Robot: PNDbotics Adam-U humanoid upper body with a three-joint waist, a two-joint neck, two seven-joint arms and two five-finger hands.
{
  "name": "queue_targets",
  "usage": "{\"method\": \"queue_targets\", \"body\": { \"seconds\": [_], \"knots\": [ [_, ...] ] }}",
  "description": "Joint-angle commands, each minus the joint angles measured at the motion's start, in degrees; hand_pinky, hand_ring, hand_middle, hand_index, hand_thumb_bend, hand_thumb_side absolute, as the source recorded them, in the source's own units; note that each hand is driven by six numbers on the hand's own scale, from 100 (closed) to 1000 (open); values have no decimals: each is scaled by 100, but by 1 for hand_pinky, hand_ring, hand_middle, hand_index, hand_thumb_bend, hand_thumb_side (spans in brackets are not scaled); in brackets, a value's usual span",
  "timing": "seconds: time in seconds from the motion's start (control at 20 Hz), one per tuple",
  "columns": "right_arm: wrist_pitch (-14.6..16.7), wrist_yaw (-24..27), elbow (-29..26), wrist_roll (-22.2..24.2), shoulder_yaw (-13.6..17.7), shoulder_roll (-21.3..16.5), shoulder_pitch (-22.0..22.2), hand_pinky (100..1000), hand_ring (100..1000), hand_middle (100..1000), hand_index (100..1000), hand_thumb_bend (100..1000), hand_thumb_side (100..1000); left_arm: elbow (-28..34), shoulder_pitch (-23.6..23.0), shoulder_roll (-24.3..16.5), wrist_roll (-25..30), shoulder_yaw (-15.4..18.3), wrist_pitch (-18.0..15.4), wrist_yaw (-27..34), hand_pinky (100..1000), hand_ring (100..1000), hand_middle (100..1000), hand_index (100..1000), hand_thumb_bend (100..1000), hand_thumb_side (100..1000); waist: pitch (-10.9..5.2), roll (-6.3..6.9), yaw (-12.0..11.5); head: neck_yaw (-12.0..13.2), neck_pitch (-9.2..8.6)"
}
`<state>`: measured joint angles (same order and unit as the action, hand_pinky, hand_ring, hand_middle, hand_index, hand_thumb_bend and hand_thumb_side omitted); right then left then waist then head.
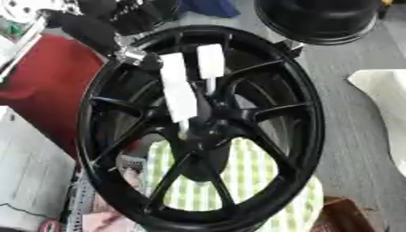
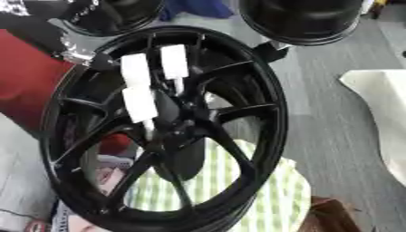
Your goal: Pull the pin out of the wheel hub.
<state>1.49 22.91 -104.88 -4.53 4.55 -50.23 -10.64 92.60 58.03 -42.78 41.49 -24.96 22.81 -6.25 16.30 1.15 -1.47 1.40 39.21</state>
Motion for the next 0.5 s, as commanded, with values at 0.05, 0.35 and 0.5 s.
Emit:
{"method": "queue_targets", "body": {
  "seconds": [0.05,0.35,0.5],
  "knots": [
    [10,37,-25,10,42,-143,-76,733,676,652,733,141,524,34,147,-29,125,23,10,-80,875,862,757,864,634,428,-82,-11,12,2,-13],
    [28,63,-22,8,34,-124,-102,734,675,650,732,143,522,-96,174,141,199,-33,19,-217,873,861,757,864,629,420,-86,-10,29,10,-18],
    [44,66,-22,6,31,-111,-105,735,675,649,733,145,523,-187,177,208,191,-62,31,-370,870,859,756,863,617,420,-86,-12,42,24,-19]
  ]
}}
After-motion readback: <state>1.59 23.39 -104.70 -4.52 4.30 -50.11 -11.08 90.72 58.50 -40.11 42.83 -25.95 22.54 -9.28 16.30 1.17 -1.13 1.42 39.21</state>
